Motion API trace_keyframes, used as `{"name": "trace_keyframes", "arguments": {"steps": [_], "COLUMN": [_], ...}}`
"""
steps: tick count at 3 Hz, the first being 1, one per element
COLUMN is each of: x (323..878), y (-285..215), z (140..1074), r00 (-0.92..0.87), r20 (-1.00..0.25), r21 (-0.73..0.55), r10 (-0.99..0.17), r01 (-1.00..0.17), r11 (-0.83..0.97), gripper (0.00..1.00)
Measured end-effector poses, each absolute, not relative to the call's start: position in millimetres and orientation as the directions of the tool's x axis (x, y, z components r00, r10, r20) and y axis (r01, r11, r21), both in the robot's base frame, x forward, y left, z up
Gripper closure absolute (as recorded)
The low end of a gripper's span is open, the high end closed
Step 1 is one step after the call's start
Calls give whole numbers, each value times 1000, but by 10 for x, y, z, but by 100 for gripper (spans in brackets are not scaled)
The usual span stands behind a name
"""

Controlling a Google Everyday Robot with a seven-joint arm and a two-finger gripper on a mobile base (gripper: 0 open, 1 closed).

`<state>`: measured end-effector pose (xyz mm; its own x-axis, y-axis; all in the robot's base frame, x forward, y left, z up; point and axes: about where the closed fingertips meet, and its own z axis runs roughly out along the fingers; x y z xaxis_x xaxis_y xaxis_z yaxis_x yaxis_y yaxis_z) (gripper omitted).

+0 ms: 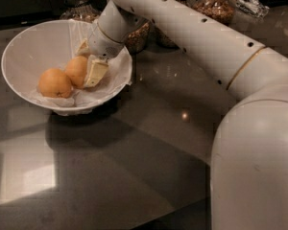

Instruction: Pick orange from white bowl

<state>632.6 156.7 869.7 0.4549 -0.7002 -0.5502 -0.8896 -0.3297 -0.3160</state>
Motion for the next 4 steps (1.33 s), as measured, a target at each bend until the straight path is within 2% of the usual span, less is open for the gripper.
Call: {"name": "trace_keyframes", "arguments": {"steps": [2, 4], "x": [6655, 6630], "y": [970, 1027], "z": [8757, 8789], "r00": [465, 465], "r20": [-580, -577], "r21": [-382, -381], "r10": [-669, -671], "r01": [-881, -880], "r11": [-281, -283], "gripper": [100, 100]}}
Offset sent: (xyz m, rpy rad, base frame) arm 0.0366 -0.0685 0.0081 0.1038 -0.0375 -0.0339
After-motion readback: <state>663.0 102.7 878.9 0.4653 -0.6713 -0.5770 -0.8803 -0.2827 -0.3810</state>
